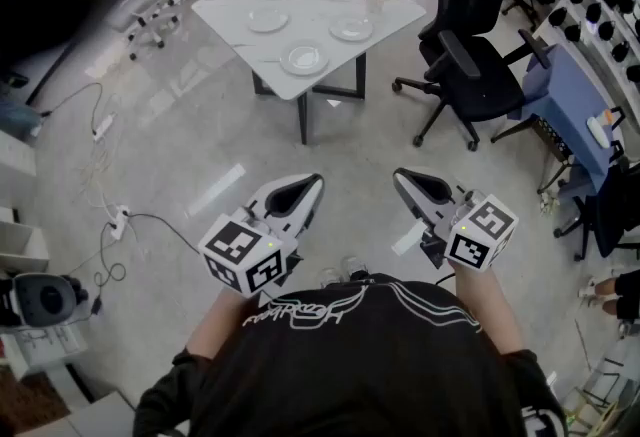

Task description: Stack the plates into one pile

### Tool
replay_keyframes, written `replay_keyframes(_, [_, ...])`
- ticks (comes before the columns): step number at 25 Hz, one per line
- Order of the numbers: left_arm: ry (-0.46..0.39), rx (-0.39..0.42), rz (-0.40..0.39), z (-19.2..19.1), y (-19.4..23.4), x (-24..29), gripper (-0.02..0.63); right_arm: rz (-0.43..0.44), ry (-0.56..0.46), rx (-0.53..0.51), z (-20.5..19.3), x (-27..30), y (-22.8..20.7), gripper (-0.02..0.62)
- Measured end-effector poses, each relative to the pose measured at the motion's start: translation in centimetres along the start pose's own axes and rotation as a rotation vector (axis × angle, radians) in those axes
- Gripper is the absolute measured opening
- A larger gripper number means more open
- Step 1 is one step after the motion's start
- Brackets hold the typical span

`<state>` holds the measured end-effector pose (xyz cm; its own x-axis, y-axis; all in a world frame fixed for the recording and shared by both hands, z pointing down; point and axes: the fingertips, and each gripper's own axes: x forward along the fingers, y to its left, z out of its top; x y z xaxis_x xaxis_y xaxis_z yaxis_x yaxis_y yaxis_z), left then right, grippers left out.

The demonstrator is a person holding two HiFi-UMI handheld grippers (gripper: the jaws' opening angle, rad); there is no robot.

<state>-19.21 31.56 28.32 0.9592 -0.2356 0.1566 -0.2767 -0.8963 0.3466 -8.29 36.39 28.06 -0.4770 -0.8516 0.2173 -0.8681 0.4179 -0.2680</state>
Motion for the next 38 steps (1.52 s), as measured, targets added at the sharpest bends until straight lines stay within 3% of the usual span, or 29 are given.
replay_keyframes(12, [-0.018,0.037,0.032,0.8,0.9,-1.6,0.025,-0.017,-0.008,-0.034,1.0,1.8,0.1,0.028])
replay_keyframes(20, [0.013,0.047,0.102,0.3,5.5,0.5,0.025,0.01,-0.037,0.012,1.6,6.5,-5.1,0.029])
replay_keyframes(26, [0.03,-0.009,0.13,0.8,13.3,4.8,0.025,0.014,-0.024,0.058,1.4,12.9,-12.0,0.029])
replay_keyframes(34, [0.091,-0.059,0.124,4.2,20.0,17.7,0.025,-0.011,-0.008,0.126,4.2,16.2,-25.8,0.029])
replay_keyframes(38, [0.117,-0.077,0.17,5.5,24.4,23.6,0.025,-0.007,0.007,0.156,4.9,18.2,-32.0,0.029])
